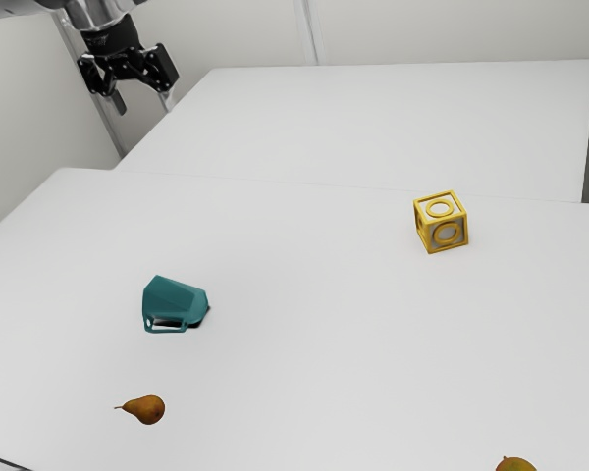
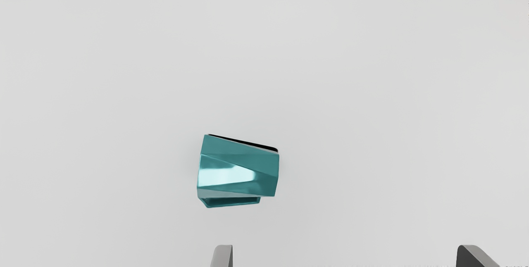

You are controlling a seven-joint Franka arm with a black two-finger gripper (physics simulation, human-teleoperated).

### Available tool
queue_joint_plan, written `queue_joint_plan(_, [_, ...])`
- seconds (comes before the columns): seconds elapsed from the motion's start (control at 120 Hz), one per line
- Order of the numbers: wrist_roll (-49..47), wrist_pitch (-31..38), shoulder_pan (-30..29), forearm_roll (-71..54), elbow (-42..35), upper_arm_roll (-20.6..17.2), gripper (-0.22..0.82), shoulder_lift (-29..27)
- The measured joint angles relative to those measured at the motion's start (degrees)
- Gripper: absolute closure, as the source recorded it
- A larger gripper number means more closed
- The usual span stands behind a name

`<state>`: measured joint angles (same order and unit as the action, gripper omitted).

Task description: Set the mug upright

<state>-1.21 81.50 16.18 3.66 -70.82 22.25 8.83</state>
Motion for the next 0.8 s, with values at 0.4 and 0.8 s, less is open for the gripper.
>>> queue_joint_plan(0.4, [3.7, 7.1, -9.4, 7.9, -34.9, 1.4, 0.02, -20.3])
queue_joint_plan(0.8, [31.5, 16.9, -28.0, 34.3, -49.0, 12.4, 0.02, -7.5])
